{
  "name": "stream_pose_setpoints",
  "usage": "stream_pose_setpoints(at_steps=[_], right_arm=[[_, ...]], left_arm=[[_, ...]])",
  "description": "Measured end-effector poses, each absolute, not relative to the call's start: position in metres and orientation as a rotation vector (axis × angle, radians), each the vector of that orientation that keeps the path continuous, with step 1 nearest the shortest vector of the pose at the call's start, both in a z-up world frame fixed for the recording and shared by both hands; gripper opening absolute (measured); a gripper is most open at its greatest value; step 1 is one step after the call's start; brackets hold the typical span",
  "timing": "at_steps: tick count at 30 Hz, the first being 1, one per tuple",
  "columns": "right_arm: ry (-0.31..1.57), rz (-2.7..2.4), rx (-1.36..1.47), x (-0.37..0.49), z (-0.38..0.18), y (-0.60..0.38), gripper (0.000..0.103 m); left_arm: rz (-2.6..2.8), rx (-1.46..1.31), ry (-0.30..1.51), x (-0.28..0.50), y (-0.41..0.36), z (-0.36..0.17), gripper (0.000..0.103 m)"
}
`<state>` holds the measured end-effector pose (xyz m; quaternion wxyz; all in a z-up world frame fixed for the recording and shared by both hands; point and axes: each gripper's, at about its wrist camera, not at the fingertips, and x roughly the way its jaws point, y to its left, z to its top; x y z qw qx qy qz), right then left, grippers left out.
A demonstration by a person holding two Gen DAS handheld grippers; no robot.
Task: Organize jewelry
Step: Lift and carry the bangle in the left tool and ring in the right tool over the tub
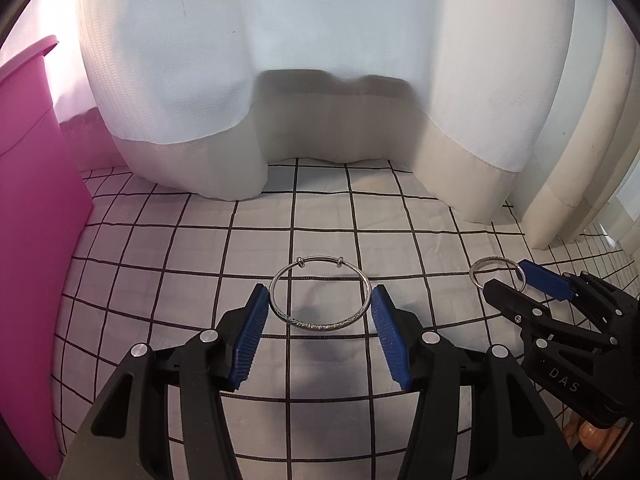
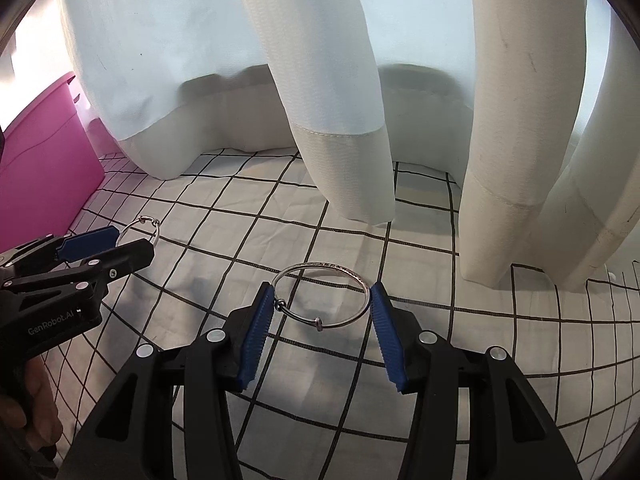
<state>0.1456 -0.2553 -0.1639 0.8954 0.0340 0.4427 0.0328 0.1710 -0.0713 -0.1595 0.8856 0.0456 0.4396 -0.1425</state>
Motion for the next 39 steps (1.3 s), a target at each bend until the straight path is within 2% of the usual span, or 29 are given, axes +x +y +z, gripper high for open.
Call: stream_pose_setpoints(at_steps=[14, 39], right_arm=[[0.868, 0.098, 0.044, 0.126, -0.124, -0.242, 0.048], [0.615, 0.388, -0.095, 0.122, 0.030, -0.150, 0.048]], left_arm=[[-0.276, 0.027, 0.871, 0.156, -0.052, -0.119, 0.052], [-0.061, -0.061, 0.605, 0.096, 0.034, 0.029, 0.052]])
